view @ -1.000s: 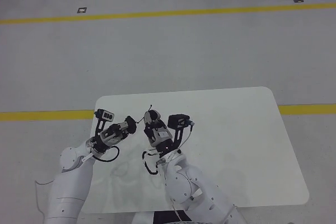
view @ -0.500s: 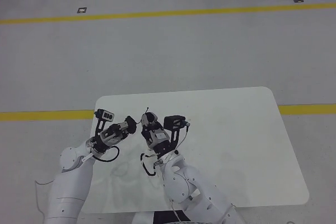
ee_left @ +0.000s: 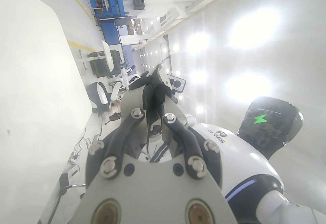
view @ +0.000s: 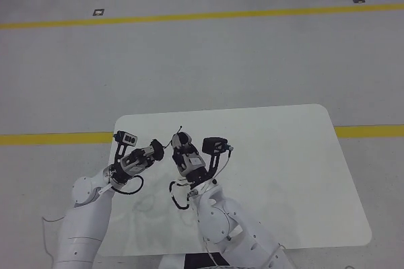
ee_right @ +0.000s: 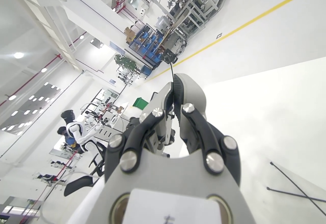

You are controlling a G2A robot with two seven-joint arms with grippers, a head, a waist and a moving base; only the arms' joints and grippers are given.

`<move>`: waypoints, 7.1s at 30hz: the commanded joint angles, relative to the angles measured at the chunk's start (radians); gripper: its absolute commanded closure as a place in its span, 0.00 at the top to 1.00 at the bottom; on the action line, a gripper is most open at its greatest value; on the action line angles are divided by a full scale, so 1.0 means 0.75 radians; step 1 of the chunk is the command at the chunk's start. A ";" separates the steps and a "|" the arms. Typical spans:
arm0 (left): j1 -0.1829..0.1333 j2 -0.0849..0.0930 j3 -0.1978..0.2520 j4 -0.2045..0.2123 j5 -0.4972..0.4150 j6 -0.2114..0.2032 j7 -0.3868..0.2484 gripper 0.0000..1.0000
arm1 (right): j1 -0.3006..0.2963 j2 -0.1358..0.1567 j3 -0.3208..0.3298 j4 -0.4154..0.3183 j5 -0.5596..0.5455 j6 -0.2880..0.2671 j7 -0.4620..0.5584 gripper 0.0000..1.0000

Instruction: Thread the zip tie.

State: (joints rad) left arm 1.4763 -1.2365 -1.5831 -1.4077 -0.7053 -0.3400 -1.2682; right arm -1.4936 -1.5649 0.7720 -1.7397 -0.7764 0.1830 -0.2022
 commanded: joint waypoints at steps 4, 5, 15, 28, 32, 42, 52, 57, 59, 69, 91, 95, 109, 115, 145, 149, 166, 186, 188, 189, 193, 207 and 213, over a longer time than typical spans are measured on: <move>0.000 0.000 0.000 0.000 0.000 0.000 0.000 0.00 | 0.004 0.005 -0.009 0.004 0.018 -0.003 0.001 0.00; 0.000 0.000 0.000 0.000 0.000 0.000 0.000 0.00 | 0.005 0.006 -0.011 0.005 0.023 -0.003 0.001 0.00; 0.000 0.000 0.000 0.000 0.000 0.000 0.000 0.00 | 0.025 0.011 -0.038 0.026 0.057 0.025 0.015 0.00; 0.000 0.000 0.000 0.000 0.000 0.000 0.000 0.00 | 0.022 0.006 -0.022 0.031 0.199 0.051 -0.094 0.00; 0.000 0.000 0.000 0.000 0.000 0.000 0.000 0.00 | 0.031 0.003 -0.027 0.037 0.249 0.063 -0.096 0.00; 0.000 0.000 0.000 0.000 0.000 0.000 0.000 0.00 | 0.059 -0.001 -0.056 0.056 0.285 0.072 -0.067 0.00; 0.000 0.000 0.003 -0.004 0.003 0.004 0.018 0.00 | 0.061 0.000 -0.060 0.059 0.290 0.051 -0.044 0.00; 0.011 0.005 0.020 -0.036 0.008 0.009 0.068 0.00 | 0.054 0.002 -0.052 0.051 0.280 0.054 -0.064 0.00; 0.012 0.008 0.022 -0.039 0.005 0.005 0.075 0.00 | 0.049 0.002 -0.046 0.045 0.274 0.055 -0.073 0.00; 0.016 0.020 0.036 -0.051 -0.012 0.000 0.086 0.00 | 0.037 0.005 -0.035 0.037 0.243 0.051 -0.058 0.00; 0.027 0.041 0.045 -0.069 -0.041 0.000 0.087 0.00 | 0.038 0.011 -0.040 0.028 0.219 0.054 -0.058 0.00; 0.029 0.043 0.042 -0.073 -0.042 0.000 0.090 0.00 | 0.030 0.013 -0.031 0.013 0.206 0.045 -0.075 0.00; 0.031 0.044 0.041 -0.075 -0.042 0.000 0.090 0.00 | 0.022 0.017 -0.027 -0.003 0.129 0.024 -0.070 0.00; 0.031 0.044 0.041 -0.075 -0.042 0.000 0.090 0.00 | 0.017 0.017 -0.022 -0.009 0.111 0.008 -0.081 0.00; 0.031 0.044 0.041 -0.075 -0.042 0.000 0.090 0.00 | 0.014 0.008 -0.027 0.014 -0.046 -0.023 -0.015 0.00; 0.031 0.044 0.041 -0.075 -0.042 0.000 0.090 0.00 | 0.018 0.005 -0.031 0.025 -0.038 -0.032 0.000 0.00; 0.031 0.044 0.041 -0.075 -0.042 0.000 0.090 0.00 | 0.012 0.000 -0.013 0.016 -0.023 -0.017 -0.029 0.00; 0.031 0.044 0.041 -0.075 -0.042 0.000 0.090 0.00 | -0.002 -0.005 0.010 -0.008 -0.057 -0.017 -0.004 1.00; 0.031 0.044 0.041 -0.075 -0.042 0.000 0.090 0.00 | -0.008 -0.004 0.017 -0.015 -0.071 -0.016 -0.015 1.00; 0.031 0.044 0.041 -0.075 -0.042 0.000 0.090 0.00 | -0.012 -0.003 0.025 -0.019 -0.083 -0.016 -0.023 1.00; 0.031 0.044 0.041 -0.075 -0.042 0.000 0.090 0.00 | -0.048 0.011 0.072 -0.045 -0.143 -0.034 -0.049 1.00; 0.044 0.043 0.026 -0.098 -0.409 0.195 0.111 0.00 | -0.122 0.042 0.171 -0.099 -0.311 -0.102 -0.167 1.00; 0.054 0.040 0.042 -0.105 -0.583 0.315 0.096 0.00 | -0.089 0.040 0.153 -0.071 -0.411 -0.091 -0.186 1.00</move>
State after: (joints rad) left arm 1.5151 -1.2060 -1.5552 -1.4860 -1.1193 -0.1214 -1.1977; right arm -1.5666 -1.5346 0.8901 -1.7988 -1.0649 0.1133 -0.3418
